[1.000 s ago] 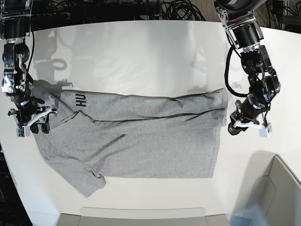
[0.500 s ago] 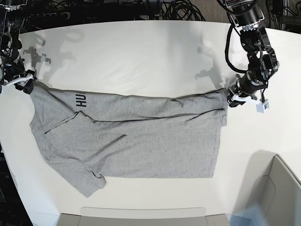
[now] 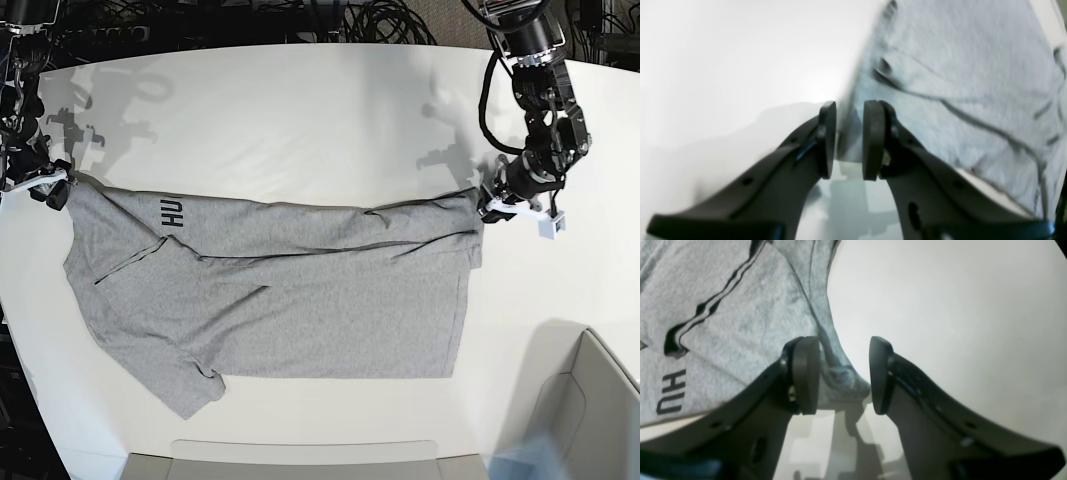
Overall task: Fold the T-shirt properly
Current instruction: 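Lower the held shoulder edge back onto the shirt, then drag the shirt by its shoulder edge toward the robot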
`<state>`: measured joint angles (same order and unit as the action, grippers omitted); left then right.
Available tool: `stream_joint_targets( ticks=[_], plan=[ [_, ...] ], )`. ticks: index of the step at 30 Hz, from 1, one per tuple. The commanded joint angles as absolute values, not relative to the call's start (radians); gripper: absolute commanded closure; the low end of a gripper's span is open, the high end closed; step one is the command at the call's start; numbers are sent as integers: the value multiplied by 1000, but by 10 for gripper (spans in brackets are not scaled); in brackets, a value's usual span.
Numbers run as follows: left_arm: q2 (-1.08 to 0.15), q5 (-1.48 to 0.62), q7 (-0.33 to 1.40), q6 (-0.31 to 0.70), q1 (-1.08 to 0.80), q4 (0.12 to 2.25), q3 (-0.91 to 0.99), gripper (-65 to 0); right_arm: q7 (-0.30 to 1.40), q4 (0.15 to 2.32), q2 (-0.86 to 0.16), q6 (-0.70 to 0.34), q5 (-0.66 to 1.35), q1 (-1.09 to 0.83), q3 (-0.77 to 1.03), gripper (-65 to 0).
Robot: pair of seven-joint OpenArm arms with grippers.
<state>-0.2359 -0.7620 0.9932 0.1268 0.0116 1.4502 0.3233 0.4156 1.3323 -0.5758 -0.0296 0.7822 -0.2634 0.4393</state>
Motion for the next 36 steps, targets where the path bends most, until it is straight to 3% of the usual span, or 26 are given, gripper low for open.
stream_joint_targets(
  ticks=[1,13,15,18,20,21,36],
  plan=[
    [-245,-777,986,131,25,1445,300,-152,397,1337,-599,-38,785,-252,430,-247],
    [-245,-776,949,136,59,1313,228,-149,395,1311,-599,-38,785,-232,415,-247],
    [-246,-776,946,136,61,1313,188,-116,397,1302,-599,-38,773,-229,406,-237],
    [-246,-774,900,134,53,1313,180,0,390,1308,-599,-38,711,-228,377,-118],
    [-248,-763,885,134,53,1313,182,0,389,1297,-599,-36,674,-214,384,-13],
    [-259,-750,880,134,51,1313,182,0,389,1293,-599,-36,656,-213,392,0],
    [-282,-694,889,140,-28,1346,269,0,387,1290,-661,-38,627,-248,424,-5]
  ],
)
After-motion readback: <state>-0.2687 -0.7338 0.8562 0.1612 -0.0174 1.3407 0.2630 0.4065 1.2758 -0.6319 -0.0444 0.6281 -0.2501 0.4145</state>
